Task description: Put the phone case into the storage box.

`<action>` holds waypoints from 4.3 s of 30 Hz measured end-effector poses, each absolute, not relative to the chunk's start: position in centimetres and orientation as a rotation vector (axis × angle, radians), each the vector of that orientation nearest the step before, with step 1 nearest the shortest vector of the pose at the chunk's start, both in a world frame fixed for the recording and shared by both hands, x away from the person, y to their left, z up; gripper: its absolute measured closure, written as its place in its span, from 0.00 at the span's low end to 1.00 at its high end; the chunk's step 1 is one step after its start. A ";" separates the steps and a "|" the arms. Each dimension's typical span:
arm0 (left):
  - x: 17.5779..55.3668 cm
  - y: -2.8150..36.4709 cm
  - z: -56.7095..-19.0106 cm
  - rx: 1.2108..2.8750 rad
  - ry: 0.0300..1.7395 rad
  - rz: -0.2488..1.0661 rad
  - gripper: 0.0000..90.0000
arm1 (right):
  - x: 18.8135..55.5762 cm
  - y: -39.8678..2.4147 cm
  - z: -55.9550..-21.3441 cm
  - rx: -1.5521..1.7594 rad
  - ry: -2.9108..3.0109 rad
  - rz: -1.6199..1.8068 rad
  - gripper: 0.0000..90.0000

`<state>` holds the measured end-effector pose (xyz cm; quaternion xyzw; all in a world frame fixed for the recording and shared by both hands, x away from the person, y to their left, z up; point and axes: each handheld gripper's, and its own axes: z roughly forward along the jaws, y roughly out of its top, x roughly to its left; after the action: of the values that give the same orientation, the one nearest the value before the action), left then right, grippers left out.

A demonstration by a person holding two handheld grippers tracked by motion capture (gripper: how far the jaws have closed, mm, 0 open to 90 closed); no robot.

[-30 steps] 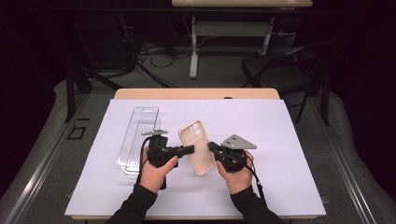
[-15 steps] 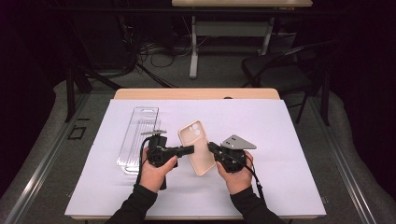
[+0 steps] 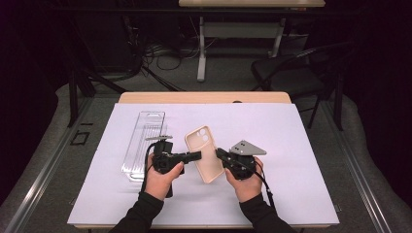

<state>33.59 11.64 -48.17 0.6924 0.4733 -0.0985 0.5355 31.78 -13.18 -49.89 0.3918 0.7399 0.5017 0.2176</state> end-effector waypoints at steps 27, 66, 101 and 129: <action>34.2 13.3 -47.9 1.645 1.144 -0.147 0.90 | 31.9 -13.1 -49.5 1.065 2.065 1.445 0.65; 34.4 14.3 -46.5 1.841 0.891 0.129 0.89 | 31.8 -13.0 -48.6 0.932 2.139 1.366 0.52; 33.9 16.5 -44.1 1.852 0.705 0.099 0.90 | 31.4 -14.6 -45.5 0.861 2.287 1.562 0.47; 33.2 14.6 -44.2 1.878 0.568 -0.060 0.90 | 31.8 -15.2 -46.2 0.812 2.376 1.659 0.65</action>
<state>33.23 14.64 -44.20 0.7953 0.2404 -0.0254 0.5559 31.81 -15.22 -46.21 0.2691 0.7878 0.5501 0.0658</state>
